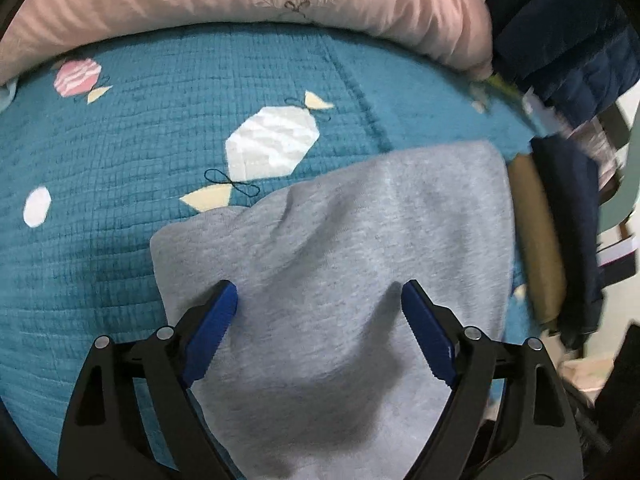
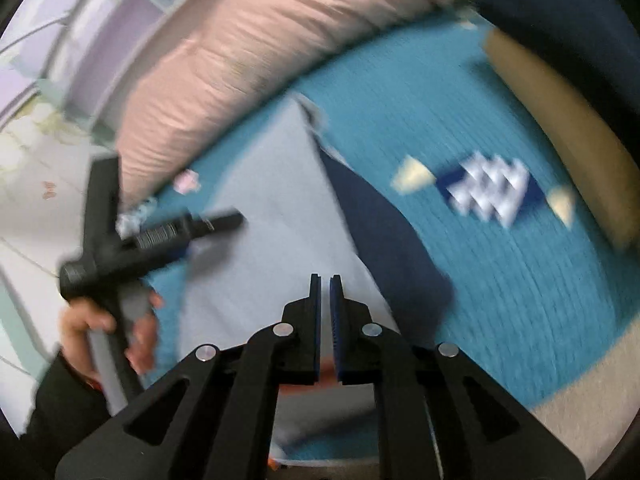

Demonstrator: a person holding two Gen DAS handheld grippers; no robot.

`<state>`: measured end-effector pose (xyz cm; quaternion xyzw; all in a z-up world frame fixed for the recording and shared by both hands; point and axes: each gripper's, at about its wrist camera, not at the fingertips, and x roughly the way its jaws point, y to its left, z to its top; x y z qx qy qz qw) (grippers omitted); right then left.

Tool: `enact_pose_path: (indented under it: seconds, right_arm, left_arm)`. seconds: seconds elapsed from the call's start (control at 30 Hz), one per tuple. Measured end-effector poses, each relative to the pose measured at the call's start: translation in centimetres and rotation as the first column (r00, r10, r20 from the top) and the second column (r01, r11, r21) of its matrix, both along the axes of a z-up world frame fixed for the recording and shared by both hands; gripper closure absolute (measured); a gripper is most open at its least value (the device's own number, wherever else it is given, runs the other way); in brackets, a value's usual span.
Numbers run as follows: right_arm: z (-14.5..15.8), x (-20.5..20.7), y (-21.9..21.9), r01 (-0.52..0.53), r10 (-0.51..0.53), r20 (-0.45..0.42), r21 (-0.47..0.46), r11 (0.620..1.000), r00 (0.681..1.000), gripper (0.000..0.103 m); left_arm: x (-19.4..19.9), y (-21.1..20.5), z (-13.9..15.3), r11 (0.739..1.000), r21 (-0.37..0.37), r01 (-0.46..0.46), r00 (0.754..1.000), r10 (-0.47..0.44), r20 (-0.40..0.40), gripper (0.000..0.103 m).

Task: Fold large clothes

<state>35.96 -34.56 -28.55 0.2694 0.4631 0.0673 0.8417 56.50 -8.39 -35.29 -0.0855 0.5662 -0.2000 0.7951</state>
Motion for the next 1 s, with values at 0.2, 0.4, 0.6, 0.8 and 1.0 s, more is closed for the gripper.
enact_pose_path:
  seconds: [0.2, 0.4, 0.6, 0.8, 1.0]
  right_arm:
    - [-3.8, 6.1, 0.6, -0.075, 0.072, -0.056, -0.051, 0.996, 0.996, 0.103]
    - [-6.0, 6.9, -0.5, -0.042, 0.041, -0.119, -0.006, 0.999, 0.992, 0.103]
    - [-2.9, 0.2, -3.1, 0.107, -0.103, -0.048, 0.104, 0.989, 0.994, 0.044]
    - [-4.4, -6.7, -4.5, 0.276, -0.245, -0.157, 0.226, 0.934, 0.957, 0.044]
    - [-7.3, -8.8, -5.4, 0.358, -0.246, -0.291, 0.446, 0.82, 0.925, 0.044]
  left_arm:
    - [-1.4, 3.4, 2.2, 0.982, -0.178, -0.064, 0.998, 0.068, 0.013, 0.018]
    - [-5.4, 6.2, 2.2, 0.97, -0.214, -0.112, 0.994, 0.111, -0.019, 0.018]
    - [-10.7, 7.1, -0.8, 0.946, -0.263, -0.188, 0.978, 0.157, -0.135, 0.018]
    - [-14.2, 5.2, -3.6, 0.93, -0.303, -0.209, 0.957, 0.131, -0.259, 0.018]
    - [-14.7, 3.6, -4.7, 0.914, -0.329, -0.237, 0.947, 0.141, -0.29, 0.018]
